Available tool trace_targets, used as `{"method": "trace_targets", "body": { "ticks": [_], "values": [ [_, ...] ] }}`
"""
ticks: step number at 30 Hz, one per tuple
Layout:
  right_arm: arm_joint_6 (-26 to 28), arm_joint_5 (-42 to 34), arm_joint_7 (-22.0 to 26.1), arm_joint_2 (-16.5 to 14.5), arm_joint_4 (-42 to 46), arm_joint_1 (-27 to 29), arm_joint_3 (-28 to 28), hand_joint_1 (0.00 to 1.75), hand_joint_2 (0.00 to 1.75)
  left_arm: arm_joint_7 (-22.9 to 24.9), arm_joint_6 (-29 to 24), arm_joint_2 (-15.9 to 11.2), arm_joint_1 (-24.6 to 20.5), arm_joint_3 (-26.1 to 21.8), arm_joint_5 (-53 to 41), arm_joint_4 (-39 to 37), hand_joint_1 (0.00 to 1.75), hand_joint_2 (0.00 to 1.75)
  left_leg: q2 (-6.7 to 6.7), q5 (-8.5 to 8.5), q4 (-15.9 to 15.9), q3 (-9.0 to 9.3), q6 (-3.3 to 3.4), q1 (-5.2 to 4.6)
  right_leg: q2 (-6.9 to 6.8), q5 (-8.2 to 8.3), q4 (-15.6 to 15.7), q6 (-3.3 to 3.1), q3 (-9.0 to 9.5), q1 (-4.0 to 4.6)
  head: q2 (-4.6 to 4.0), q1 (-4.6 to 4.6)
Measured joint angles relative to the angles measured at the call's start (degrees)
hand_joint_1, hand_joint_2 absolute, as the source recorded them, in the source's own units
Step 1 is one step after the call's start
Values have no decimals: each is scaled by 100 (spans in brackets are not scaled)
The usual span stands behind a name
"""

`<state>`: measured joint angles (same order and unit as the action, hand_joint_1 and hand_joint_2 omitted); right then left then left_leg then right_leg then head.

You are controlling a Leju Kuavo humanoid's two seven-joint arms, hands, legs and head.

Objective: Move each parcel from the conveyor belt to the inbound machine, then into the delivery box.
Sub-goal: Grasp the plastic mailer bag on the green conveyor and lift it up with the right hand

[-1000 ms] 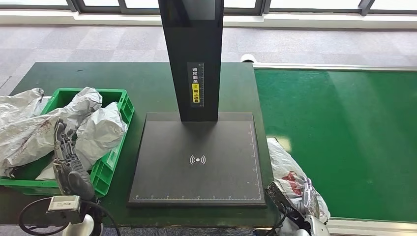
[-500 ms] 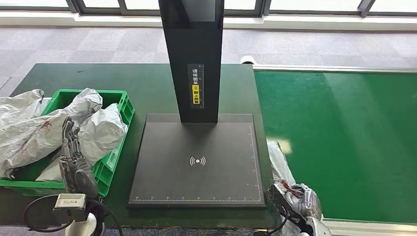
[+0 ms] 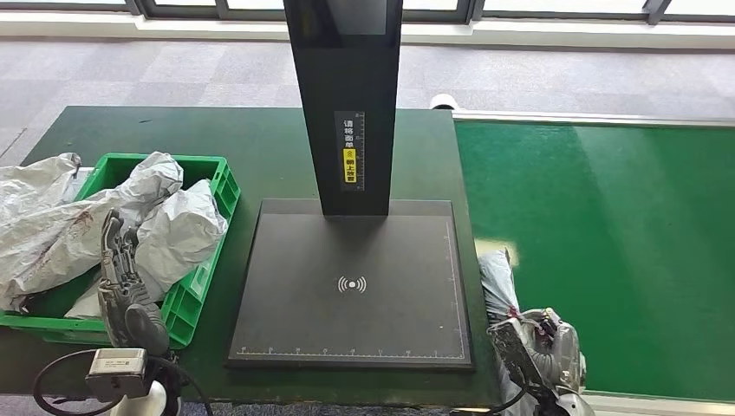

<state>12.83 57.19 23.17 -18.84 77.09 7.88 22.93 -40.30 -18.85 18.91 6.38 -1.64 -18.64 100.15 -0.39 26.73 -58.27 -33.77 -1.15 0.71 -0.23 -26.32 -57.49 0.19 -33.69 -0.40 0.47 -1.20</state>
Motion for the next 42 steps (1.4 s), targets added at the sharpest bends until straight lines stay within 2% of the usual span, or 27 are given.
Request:
{"method": "trace_targets", "body": {
  "ticks": [4,11,17,21,24,26,29,32,36,42],
  "values": [
    [261,-777,278,-33,680,124,-75,175,175,0,-42,1,67,0,2,79,0,0,0,4,0,-2,2,-1,2,-6,2,4,-2,-1,-1,0],
    [376,-1038,403,-49,1271,154,-167,175,175,0,-46,2,74,0,-10,116,0,0,5,13,0,9,8,-1,5,-12,6,12,6,-1,0,0],
    [873,-1968,988,-72,1787,401,-300,175,175,3,-74,2,66,0,-93,114,0,0,5,12,-1,18,9,-1,5,-12,5,12,15,-1,1,0],
    [1548,-2556,1591,-89,2316,689,-679,175,175,17,-113,2,68,0,-160,113,0,0,5,12,0,18,8,-1,6,-12,5,11,16,-1,0,0],
    [2064,-2619,1684,-22,2663,798,-1209,175,175,16,-122,2,69,0,-170,90,0,0,10,13,0,20,8,0,13,-12,4,11,15,0,0,0],
    [2141,-2490,1697,56,2762,784,-1603,175,175,7,-133,2,69,0,-134,57,0,0,14,13,1,21,7,0,18,-13,4,11,16,0,1,0],
    [1829,-2247,1699,119,2651,517,-2046,175,175,1,-159,2,66,2,-23,0,0,0,19,11,2,24,7,0,23,-11,4,10,17,0,0,0],
    [1571,-2026,1690,131,2153,-36,-2356,175,175,2,-169,11,29,3,70,-86,0,0,29,0,2,31,6,0,28,-4,4,8,20,0,-1,0],
    [1578,-1896,1623,133,1346,-687,-2615,175,175,1,-214,22,-91,62,233,-179,0,0,22,-17,1,30,11,0,20,7,4,9,22,0,0,0],
    [1640,-1874,1551,133,646,-1158,-2712,175,175,0,-216,24,-243,164,290,-314,0,0,19,-18,0,29,11,0,21,9,4,9,20,0,1,0]
  ]
}}
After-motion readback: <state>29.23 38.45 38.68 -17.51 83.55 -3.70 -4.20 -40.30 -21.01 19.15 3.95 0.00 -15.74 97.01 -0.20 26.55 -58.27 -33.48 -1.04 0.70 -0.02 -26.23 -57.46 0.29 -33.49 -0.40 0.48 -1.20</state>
